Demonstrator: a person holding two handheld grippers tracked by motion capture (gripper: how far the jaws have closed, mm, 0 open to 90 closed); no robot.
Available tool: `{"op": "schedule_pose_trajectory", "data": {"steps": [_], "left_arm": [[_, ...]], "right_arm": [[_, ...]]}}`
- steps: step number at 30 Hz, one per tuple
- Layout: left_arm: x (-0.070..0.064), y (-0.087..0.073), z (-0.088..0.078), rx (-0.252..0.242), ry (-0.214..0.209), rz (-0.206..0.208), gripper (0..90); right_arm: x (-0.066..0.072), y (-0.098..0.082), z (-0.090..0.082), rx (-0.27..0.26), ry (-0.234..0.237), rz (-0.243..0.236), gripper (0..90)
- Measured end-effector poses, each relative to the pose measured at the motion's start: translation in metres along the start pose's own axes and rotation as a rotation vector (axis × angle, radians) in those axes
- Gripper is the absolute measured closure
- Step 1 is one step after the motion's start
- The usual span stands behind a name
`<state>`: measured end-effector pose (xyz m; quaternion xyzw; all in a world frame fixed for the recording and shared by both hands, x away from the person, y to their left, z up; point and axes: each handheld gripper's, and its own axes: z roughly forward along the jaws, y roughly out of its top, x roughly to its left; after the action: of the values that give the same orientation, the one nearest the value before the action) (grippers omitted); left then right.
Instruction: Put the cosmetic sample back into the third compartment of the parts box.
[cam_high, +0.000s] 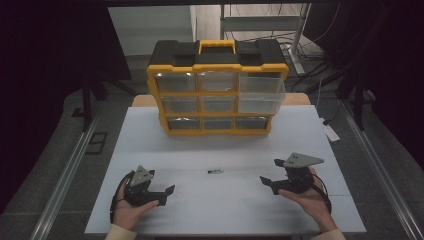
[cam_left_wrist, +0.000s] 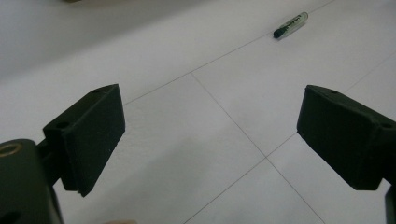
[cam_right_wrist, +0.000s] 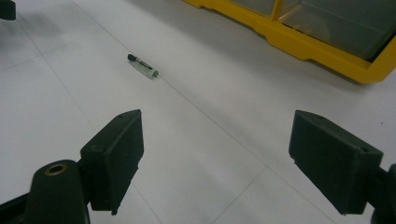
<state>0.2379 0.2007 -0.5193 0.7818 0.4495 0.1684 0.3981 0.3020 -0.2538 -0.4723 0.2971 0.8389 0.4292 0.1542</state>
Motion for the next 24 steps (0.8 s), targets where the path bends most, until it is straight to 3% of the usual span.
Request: {"op": "schedule_pose_trajectory", "data": {"steps": [8, 24], "left_arm": [[0.000, 0.000, -0.001, -0.002, 0.002, 0.000, 8.5], [-0.001, 0.000, 0.000, 0.004, 0.003, 0.005, 8.5]], "right_arm": [[0.007, 0.015, 0.008, 0.010, 0.016, -0.036, 18.1], [0.015, 0.028, 0.027, 0.042, 0.050, -0.086, 18.2]]}}
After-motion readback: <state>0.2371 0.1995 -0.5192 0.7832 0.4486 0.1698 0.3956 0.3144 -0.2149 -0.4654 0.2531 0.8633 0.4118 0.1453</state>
